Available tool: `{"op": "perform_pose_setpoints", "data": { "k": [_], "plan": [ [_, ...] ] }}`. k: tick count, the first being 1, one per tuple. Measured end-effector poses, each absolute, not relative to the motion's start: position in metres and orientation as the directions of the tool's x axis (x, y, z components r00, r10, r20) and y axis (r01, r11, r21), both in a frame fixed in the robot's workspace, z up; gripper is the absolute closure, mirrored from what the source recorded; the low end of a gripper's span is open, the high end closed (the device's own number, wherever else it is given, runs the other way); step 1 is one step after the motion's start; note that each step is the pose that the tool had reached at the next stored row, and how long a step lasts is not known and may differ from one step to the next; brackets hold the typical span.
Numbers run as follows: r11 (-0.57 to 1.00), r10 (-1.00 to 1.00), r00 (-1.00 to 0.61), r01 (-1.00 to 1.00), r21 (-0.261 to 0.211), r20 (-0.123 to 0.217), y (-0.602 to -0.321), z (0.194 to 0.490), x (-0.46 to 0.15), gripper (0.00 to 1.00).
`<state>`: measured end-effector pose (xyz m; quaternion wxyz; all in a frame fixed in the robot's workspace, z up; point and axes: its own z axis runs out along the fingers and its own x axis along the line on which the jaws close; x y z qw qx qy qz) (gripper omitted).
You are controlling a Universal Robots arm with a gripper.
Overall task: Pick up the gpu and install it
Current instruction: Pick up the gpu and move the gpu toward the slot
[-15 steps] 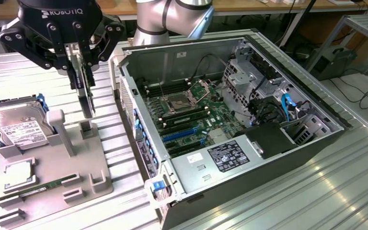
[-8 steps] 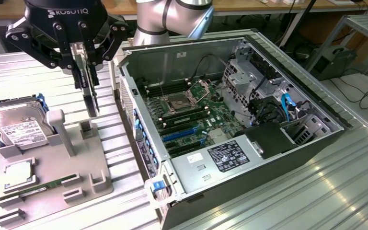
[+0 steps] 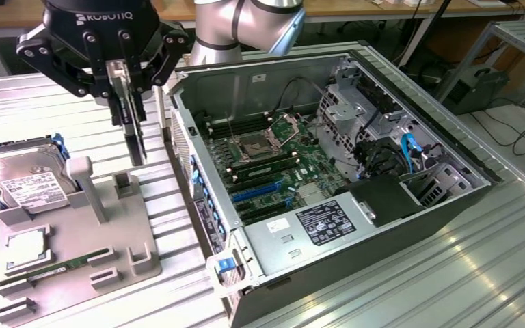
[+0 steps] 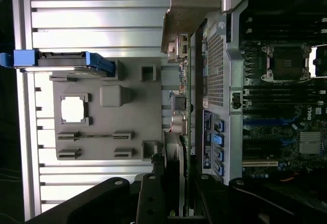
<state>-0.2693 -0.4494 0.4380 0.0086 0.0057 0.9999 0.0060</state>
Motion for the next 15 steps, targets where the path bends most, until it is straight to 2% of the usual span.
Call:
{"op": "perform_pose_setpoints", "data": {
  "k": [15],
  "plan": [
    [1.0,0.011,-1.0,0.011,0.012,-0.017,-0.449,0.438,-0.258,0.73]
  ]
}}
